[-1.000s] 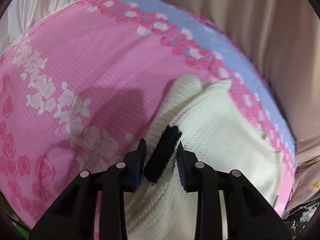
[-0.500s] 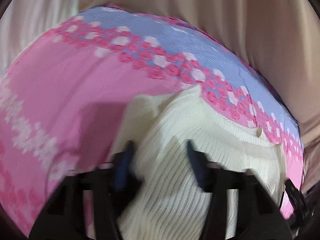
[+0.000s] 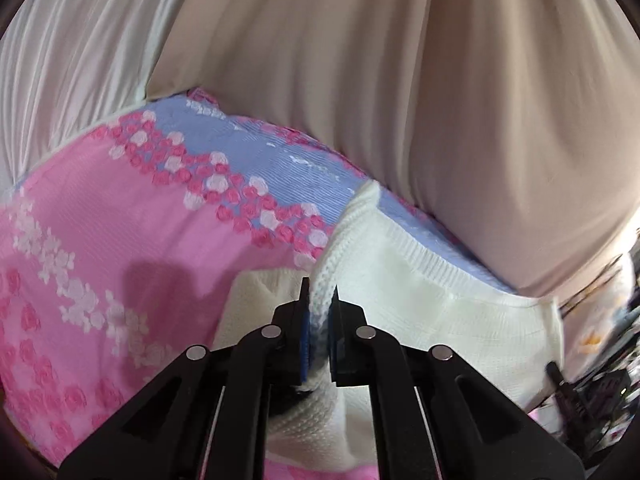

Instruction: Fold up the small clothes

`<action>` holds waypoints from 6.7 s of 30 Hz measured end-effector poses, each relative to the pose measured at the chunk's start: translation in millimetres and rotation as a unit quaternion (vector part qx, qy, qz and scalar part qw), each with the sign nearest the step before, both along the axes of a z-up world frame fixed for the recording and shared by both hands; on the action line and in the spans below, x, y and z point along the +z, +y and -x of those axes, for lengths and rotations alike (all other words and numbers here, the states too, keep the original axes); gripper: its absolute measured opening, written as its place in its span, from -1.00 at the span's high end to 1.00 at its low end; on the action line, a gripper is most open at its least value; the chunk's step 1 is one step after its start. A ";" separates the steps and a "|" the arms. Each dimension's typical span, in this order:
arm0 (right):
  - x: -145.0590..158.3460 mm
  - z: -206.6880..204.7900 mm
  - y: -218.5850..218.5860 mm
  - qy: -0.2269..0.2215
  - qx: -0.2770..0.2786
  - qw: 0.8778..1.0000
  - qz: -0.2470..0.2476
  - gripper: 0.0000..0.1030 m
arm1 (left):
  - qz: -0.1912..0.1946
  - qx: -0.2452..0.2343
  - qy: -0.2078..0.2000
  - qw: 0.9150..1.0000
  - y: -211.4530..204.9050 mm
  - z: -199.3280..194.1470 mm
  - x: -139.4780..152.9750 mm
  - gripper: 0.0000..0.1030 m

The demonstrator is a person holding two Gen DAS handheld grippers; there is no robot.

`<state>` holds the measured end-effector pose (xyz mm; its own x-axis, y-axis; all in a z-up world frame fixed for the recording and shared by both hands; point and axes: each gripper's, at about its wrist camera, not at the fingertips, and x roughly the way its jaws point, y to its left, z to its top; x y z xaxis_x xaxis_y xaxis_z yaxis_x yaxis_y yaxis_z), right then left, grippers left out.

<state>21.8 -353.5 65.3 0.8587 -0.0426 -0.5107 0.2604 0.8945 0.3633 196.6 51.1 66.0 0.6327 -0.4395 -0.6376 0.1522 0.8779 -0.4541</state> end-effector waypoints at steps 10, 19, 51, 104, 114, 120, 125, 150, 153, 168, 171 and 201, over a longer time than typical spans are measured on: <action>-112.9 35.7 -12.0 0.165 -0.068 0.982 -0.054 0.05 | -0.097 0.005 0.145 0.985 -9.1 19.2 -104.5 0.48; -161.4 65.5 10.1 0.204 -0.039 0.967 -0.145 -0.19 | -0.021 0.114 0.195 0.974 34.6 79.9 -146.3 -0.03; -99.0 205.5 4.9 0.223 -0.041 0.974 -0.021 0.10 | -0.115 0.021 0.194 0.974 10.9 212.7 -77.2 0.23; -103.9 81.6 118.2 0.218 0.153 0.964 -0.013 0.81 | -0.019 0.024 0.182 0.983 21.4 134.1 -111.0 0.51; -131.5 12.7 158.5 0.257 0.188 0.948 0.023 0.93 | -0.031 0.069 0.213 0.974 40.8 122.6 -137.2 0.44; -142.8 27.9 174.8 0.283 0.204 0.936 0.052 0.93 | -0.003 0.059 0.219 0.974 50.0 131.2 -132.5 0.46; -122.1 52.7 188.0 0.258 0.224 0.938 0.058 0.92 | 0.003 0.048 0.220 0.974 38.3 146.6 -132.5 0.29; -162.7 29.5 158.2 0.282 0.185 0.941 -0.028 0.96 | 0.146 -0.113 0.171 0.968 -32.8 165.4 -48.3 0.64; -151.9 44.0 137.7 0.264 0.164 0.948 -0.066 0.85 | 0.138 -0.186 0.159 0.960 -91.3 183.8 -24.4 0.64; -112.2 220.1 9.2 0.219 0.006 0.971 -0.099 0.18 | 0.050 -0.267 0.110 0.956 -238.9 229.9 -7.5 0.24; -100.7 217.9 6.9 0.202 0.016 0.973 -0.115 0.03 | 0.029 -0.210 0.072 0.975 -197.2 212.5 11.7 0.05; -111.3 147.8 -14.4 0.222 0.010 0.958 -0.181 0.39 | -0.009 -0.128 0.153 0.980 -109.6 207.4 -52.2 -0.07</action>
